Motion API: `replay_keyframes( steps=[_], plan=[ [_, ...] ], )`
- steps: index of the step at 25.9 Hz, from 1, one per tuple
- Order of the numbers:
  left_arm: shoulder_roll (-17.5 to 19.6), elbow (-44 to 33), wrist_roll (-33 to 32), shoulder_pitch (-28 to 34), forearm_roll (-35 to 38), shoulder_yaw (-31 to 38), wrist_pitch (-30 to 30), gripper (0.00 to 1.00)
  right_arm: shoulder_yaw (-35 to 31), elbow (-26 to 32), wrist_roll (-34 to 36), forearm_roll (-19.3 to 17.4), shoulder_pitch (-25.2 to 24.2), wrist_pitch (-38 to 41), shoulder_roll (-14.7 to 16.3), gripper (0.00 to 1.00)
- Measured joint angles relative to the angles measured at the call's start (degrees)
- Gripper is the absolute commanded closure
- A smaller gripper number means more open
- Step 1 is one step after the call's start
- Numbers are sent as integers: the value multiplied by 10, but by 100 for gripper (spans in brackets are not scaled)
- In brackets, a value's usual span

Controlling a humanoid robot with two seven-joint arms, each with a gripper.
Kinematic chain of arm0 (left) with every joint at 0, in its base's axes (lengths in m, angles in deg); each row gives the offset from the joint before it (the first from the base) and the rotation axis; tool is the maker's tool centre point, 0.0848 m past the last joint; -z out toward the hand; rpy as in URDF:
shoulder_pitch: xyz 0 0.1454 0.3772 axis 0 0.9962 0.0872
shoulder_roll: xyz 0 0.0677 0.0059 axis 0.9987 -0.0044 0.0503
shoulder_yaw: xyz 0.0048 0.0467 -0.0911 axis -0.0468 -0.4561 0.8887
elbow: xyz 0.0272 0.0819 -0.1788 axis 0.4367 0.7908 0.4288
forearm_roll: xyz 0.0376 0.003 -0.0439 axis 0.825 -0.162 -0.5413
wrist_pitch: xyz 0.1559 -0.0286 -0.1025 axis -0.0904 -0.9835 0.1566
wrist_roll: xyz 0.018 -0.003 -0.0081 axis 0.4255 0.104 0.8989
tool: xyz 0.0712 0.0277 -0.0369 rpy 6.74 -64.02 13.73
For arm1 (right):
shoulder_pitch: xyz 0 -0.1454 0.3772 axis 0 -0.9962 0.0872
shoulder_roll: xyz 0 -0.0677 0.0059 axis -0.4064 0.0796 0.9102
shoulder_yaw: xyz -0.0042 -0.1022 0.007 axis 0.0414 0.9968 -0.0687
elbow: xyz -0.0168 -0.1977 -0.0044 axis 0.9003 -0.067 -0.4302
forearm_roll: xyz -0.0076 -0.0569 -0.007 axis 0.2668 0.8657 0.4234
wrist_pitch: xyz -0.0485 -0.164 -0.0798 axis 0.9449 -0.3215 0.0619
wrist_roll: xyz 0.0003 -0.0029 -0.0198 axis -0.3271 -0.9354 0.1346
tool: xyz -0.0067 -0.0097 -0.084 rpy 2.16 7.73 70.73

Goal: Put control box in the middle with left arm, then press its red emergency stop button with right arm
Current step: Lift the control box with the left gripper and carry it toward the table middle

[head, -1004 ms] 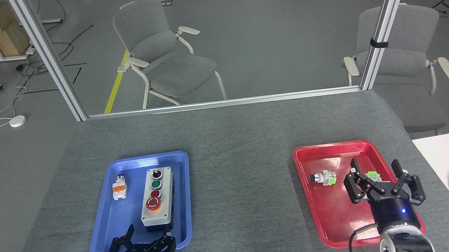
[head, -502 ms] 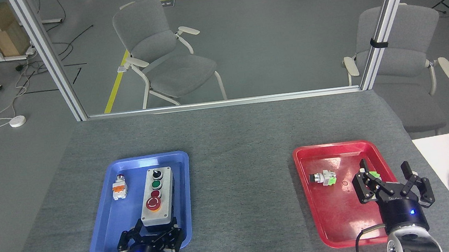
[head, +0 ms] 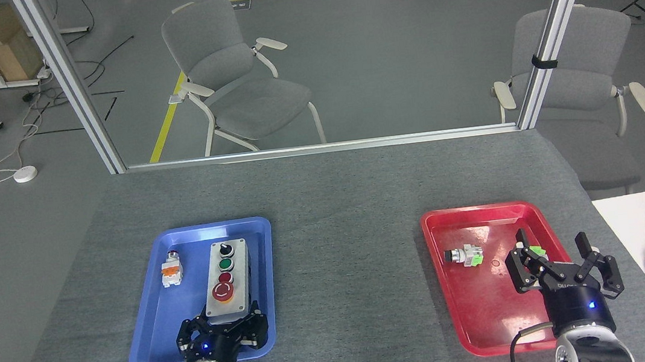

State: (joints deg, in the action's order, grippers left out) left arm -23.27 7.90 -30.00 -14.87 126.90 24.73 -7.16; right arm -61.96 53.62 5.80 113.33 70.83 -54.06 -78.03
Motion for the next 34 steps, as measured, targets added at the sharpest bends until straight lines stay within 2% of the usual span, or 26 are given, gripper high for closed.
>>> replay_keyframes(
  steps=[9, 11, 13, 16, 18, 21, 23, 28, 34],
  plan=[
    [1, 26, 10, -23, 0, 0, 3, 2, 1, -1, 3, 0, 1, 1, -1, 1],
    [2, 27, 11, -27, 0, 0, 4, 8, 1, -2, 3, 0, 1, 1, -1, 1],
    [2, 30, 11, -30, 0, 0, 4, 21, 1, -3, 3, 0, 1, 1, 0, 1],
    [3, 35, 11, -35, 0, 0, 6, 48, 1, -3, 3, 0, 1, 1, 0, 1],
    [4, 36, 11, -37, 0, 0, 10, 58, 1, -4, 3, 0, 1, 1, 0, 1],
    [6, 36, 10, -38, 0, 0, 17, 87, 1, -4, 3, 0, 1, 1, 0, 1],
    [7, 33, 9, -38, -2, 0, 24, 100, 1, -4, 3, 1, 1, 1, 0, 1],
    [13, 2, 9, -42, -45, 3, 43, 100, 1, -4, 3, 1, 1, 1, 0, 1],
    [42, -101, 14, -23, -104, 2, 73, 100, 1, -4, 3, 1, 1, 1, 0, 1]
  ],
)
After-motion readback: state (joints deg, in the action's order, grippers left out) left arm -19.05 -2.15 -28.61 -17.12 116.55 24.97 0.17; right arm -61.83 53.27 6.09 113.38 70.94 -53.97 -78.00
